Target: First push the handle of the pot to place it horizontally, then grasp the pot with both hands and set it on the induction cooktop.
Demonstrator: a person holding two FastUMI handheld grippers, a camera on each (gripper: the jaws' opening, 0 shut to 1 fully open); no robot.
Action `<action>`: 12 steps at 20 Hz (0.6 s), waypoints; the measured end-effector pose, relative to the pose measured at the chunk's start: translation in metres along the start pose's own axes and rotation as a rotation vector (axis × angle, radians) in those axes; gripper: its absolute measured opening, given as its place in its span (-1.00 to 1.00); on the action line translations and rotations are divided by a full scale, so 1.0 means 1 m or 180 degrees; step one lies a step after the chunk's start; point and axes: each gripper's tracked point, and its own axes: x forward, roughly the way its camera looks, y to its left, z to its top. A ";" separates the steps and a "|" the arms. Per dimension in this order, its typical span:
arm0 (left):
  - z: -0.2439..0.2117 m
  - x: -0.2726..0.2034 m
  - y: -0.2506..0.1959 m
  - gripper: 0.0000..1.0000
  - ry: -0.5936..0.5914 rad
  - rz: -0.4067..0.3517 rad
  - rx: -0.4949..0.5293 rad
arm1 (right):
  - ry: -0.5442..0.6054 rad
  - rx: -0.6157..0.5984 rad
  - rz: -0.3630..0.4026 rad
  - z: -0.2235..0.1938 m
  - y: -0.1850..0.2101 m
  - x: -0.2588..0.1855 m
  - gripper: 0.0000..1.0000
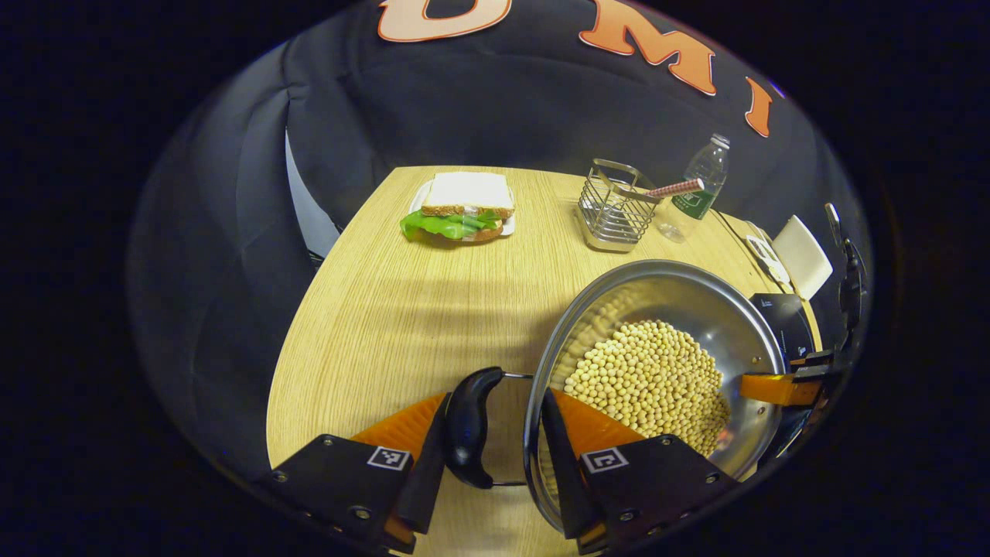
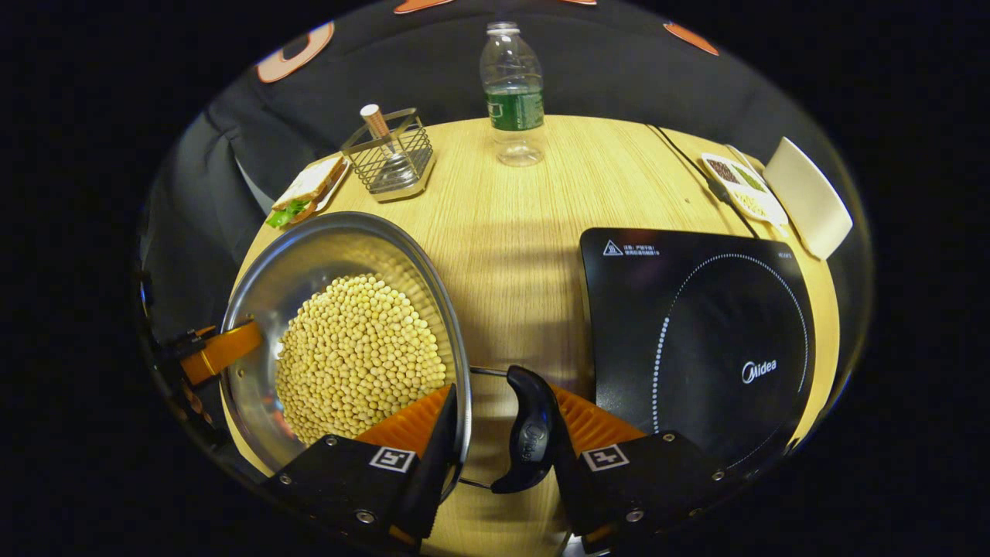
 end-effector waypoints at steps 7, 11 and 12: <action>-0.006 0.006 0.000 0.35 0.0045 -0.0055 0.0045 | 0.0011 0.0097 0.0087 -0.003 0.001 -0.001 0.17; -0.009 0.009 0.000 0.36 0.0132 -0.0058 0.0075 | -0.0043 0.0087 0.0111 -0.002 0.002 0.000 0.17; -0.007 0.010 0.000 0.36 0.0152 -0.0048 0.0121 | -0.0064 0.0096 0.0109 -0.001 0.002 0.000 0.17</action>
